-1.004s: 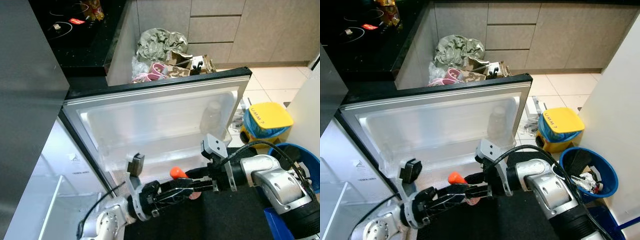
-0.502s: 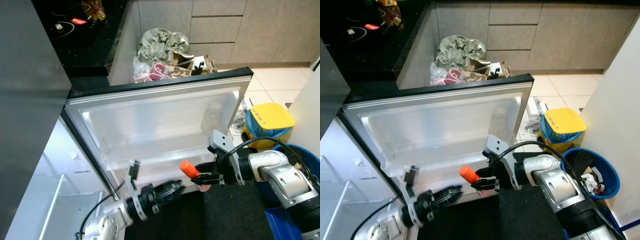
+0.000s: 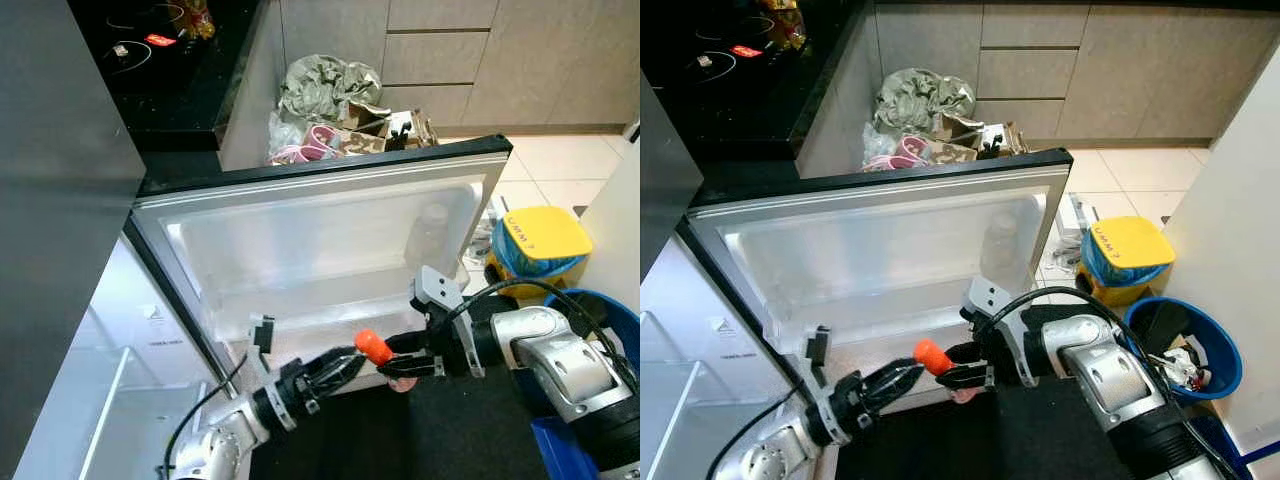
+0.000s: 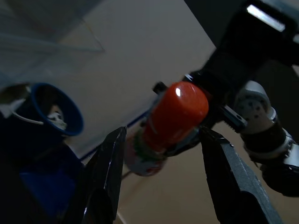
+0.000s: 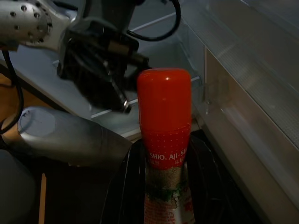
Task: Restocking fridge
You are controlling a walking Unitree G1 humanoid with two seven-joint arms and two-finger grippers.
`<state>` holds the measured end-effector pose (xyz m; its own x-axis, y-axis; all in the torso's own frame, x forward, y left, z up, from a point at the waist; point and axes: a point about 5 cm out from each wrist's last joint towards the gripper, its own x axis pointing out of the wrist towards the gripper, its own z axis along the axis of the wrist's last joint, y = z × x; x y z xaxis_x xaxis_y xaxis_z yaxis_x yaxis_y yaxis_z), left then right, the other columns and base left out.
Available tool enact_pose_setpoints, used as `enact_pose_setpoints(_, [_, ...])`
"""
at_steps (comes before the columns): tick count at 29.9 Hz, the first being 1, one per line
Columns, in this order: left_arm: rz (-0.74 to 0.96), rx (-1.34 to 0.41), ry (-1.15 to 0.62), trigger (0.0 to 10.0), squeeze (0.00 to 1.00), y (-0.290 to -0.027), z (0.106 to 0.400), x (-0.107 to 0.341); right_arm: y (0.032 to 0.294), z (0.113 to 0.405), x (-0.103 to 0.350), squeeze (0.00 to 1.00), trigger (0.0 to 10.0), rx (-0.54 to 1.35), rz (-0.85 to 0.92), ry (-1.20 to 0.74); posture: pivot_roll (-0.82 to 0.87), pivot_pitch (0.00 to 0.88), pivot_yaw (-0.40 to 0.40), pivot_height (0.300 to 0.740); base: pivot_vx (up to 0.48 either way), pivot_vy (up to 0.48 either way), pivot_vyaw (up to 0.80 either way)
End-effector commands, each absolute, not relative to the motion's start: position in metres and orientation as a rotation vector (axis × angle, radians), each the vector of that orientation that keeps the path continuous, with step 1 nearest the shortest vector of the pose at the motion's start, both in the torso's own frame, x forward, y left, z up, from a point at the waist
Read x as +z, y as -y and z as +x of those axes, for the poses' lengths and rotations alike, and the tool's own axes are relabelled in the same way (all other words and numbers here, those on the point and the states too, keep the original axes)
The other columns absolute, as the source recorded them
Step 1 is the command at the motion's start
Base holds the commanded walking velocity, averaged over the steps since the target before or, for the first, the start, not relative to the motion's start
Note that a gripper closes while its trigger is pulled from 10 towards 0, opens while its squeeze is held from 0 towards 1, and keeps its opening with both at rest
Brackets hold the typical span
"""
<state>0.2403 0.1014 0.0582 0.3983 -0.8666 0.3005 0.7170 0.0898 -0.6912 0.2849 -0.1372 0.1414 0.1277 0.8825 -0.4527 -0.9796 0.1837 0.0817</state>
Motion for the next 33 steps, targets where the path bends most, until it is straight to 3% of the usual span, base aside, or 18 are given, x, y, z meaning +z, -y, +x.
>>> enact_pose_setpoints(1, [-0.889, -1.190, -0.207, 10.0, 0.00, -0.100, 0.237, 0.055, 0.132, 0.282, 0.140, 0.00, 0.0, 1.396, -0.244, -0.451, -0.04, 0.104, -0.004, 0.740, 0.000, 0.000, 0.00])
enact_pose_setpoints(32, [-0.830, -1.065, -0.157, 10.0, 0.00, -0.092, 0.249, 0.052, 0.126, 0.283, 0.130, 0.00, 0.0, 1.365, -0.267, -0.503, -0.04, 0.106, -0.010, 0.740, 0.000, 0.000, 0.00])
enact_pose_setpoints(33, [-0.825, -1.068, -0.158, 7.2, 0.00, -0.091, 0.249, 0.051, 0.125, 0.283, 0.130, 0.00, 0.0, 1.364, -0.267, -0.502, -0.04, 0.107, -0.012, 0.740, 0.000, 0.000, 0.00])
